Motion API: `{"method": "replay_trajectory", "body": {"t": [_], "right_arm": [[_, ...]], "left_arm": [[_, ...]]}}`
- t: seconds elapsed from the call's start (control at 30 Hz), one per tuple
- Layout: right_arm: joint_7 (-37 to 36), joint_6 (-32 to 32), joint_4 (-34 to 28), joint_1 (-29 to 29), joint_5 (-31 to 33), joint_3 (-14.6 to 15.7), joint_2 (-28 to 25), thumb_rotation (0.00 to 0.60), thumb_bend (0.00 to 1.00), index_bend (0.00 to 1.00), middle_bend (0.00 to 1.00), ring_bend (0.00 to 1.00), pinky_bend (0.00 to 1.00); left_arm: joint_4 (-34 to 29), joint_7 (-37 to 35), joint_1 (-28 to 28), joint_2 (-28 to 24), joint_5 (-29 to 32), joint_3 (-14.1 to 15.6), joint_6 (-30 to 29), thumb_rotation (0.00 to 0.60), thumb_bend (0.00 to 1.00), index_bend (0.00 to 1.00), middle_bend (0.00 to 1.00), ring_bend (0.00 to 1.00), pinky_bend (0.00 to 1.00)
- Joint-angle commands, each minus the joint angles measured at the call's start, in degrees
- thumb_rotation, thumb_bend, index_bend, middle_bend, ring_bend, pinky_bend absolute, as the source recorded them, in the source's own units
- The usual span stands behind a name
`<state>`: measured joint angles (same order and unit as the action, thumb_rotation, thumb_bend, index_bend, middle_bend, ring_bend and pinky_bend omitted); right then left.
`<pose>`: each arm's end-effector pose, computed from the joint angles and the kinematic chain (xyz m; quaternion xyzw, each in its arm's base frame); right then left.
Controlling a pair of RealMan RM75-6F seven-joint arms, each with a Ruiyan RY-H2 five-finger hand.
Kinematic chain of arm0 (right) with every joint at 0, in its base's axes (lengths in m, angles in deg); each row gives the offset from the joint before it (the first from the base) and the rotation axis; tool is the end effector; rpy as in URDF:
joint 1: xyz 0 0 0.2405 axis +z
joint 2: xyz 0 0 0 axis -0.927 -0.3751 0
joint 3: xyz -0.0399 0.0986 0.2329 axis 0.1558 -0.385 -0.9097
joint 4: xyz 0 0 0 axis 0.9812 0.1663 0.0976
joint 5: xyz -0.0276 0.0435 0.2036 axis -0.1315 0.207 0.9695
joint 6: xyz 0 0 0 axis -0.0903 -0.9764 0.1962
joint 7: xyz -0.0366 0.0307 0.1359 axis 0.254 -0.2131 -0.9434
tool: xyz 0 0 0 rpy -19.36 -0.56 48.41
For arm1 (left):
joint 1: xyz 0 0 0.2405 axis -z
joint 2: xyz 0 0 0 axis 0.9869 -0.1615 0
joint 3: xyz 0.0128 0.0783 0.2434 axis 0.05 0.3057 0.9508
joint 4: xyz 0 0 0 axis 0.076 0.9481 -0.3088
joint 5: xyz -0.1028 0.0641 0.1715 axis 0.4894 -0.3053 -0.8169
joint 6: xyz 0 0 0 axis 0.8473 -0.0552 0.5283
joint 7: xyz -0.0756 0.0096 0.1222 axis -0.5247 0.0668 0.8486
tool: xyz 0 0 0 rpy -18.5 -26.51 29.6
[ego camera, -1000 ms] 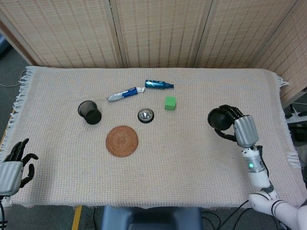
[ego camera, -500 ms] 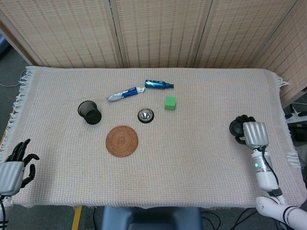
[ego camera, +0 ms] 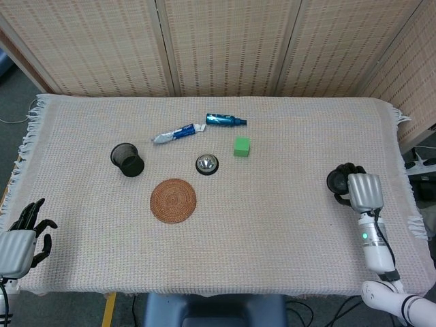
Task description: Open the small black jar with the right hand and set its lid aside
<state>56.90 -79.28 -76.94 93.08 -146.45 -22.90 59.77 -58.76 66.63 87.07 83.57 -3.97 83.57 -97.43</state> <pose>-0.3110 -0.3241 0.0916 0.5962 -0.3527 0.3682 0.6201 -0.3130 0.1861 0.1481 -0.6235 -0.3631 -0.3511 0.5968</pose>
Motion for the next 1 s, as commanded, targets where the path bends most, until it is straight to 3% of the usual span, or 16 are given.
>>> {"method": "replay_trajectory", "body": {"t": [0.03,0.3,0.43,0.57,0.63,0.73,0.83,1.0], "right_arm": [[-49.2,-20.6,19.6,-0.8,-25.9,0.8,9.5,0.6,0.22,0.68,0.63,0.73,0.89],[-47.0,-18.3,25.0,0.0,-24.1,1.3,11.4,0.6,0.22,0.69,0.63,0.74,0.89],[-38.1,-8.7,20.3,-0.3,-20.5,2.3,8.8,0.6,0.22,0.69,0.63,0.74,0.9],[-34.3,-5.3,16.9,-0.2,-18.9,2.3,7.2,0.6,0.22,0.69,0.63,0.74,0.9],[-25.9,6.2,12.8,0.7,-14.2,2.9,4.5,0.6,0.22,0.69,0.63,0.74,0.9],[-17.0,16.5,3.2,2.2,-6.7,1.2,-0.1,0.6,0.22,0.69,0.63,0.74,0.9],[-11.9,23.0,-0.9,3.8,-0.5,-0.1,-2.3,0.6,0.22,0.69,0.63,0.74,0.9],[-8.4,27.9,-0.5,6.0,4.5,-1.1,-2.0,0.6,0.22,0.69,0.63,0.74,0.89]], "left_arm": [[0.0,0.0,0.0,0.0,0.1,0.0,0.0,0.6,0.63,0.43,0.0,0.0,0.32],[0.0,0.1,0.1,0.1,0.0,0.0,0.2,0.6,0.63,0.43,0.0,0.0,0.32],[0.0,0.2,0.1,0.1,0.1,0.1,0.3,0.6,0.63,0.43,0.0,0.0,0.32],[-0.1,0.2,0.1,0.1,0.2,0.1,0.4,0.6,0.63,0.43,0.0,0.0,0.32],[-0.1,0.3,0.1,0.0,0.4,0.1,0.6,0.6,0.63,0.43,0.0,0.0,0.32],[-0.2,0.5,0.2,0.0,0.6,0.1,0.7,0.6,0.63,0.43,0.0,0.0,0.32],[-0.2,0.7,0.1,-0.1,1.0,-0.1,0.8,0.6,0.63,0.43,0.0,0.0,0.32],[-0.1,1.1,0.1,0.1,1.4,-0.3,0.6,0.6,0.63,0.43,0.0,0.0,0.32]]}}
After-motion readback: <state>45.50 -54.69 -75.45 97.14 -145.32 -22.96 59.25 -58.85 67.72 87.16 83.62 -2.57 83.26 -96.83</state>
